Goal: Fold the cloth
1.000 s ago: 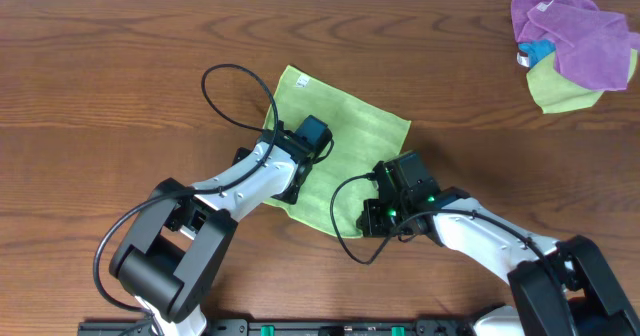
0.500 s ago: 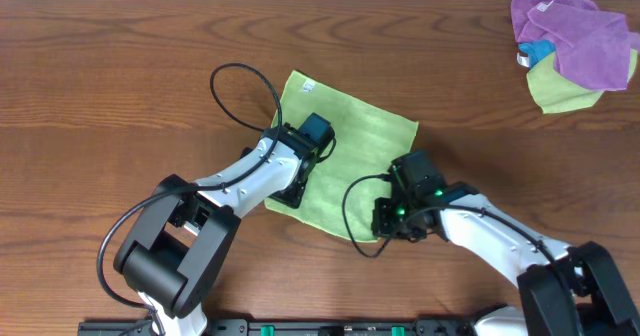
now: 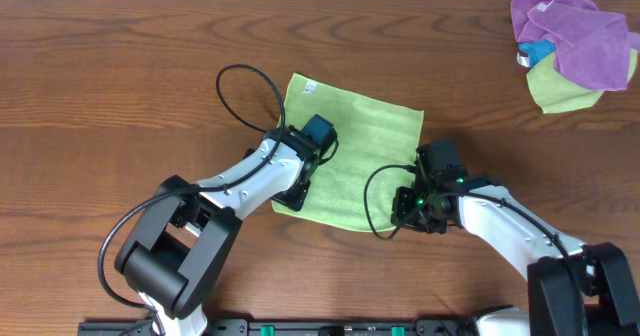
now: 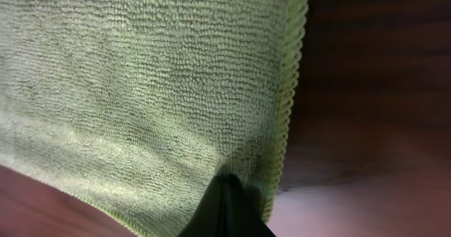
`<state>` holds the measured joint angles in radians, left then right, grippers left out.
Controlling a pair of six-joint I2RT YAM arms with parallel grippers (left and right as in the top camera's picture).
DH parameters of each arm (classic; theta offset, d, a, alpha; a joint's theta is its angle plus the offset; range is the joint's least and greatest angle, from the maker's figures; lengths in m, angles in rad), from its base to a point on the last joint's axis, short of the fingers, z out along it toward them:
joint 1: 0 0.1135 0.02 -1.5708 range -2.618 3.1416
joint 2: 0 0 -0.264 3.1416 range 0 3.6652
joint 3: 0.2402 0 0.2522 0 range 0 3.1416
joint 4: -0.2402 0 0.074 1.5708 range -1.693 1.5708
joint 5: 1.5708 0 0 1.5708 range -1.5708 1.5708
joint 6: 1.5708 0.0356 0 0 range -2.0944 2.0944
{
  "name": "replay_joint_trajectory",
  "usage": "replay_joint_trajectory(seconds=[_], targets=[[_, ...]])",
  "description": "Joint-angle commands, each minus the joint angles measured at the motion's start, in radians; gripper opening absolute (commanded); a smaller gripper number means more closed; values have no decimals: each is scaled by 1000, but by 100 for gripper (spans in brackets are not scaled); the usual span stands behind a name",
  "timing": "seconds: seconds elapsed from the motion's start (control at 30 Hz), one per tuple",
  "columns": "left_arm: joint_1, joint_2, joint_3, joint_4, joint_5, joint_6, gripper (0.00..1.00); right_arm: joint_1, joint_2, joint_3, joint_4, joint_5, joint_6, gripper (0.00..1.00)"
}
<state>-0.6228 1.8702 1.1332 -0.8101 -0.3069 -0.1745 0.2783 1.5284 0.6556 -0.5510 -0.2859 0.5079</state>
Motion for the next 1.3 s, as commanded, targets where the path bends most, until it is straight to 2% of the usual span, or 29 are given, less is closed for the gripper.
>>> replay_joint_trajectory(seconds=[0.0,0.37,0.63,0.77,1.0,1.03,1.1,1.17,1.2,1.27], targets=[[7,26,11,-9,-55,21,96,-30,45,-33,-26,275,-25,2],[7,26,62,-42,-109,21,95,-51,45,-27,-26,278,-54,1],[21,25,67,1,71,21,95,-55,35,37,-65,230,-99,1],[72,25,112,-1,117,18,95,-82,29,138,-169,318,-117,1],[200,25,199,-4,386,49,95,-119,27,303,-254,356,-184,1],[208,25,203,-4,397,57,95,-119,27,317,-257,353,-184,4],[215,25,207,-4,433,114,95,-119,27,355,-276,318,-185,30],[216,24,212,-11,480,164,95,-119,27,396,-302,301,-196,36],[216,24,216,-16,514,174,95,-119,27,420,-324,301,-196,44],[219,23,225,-15,629,223,95,-123,27,476,-384,305,-203,51]])
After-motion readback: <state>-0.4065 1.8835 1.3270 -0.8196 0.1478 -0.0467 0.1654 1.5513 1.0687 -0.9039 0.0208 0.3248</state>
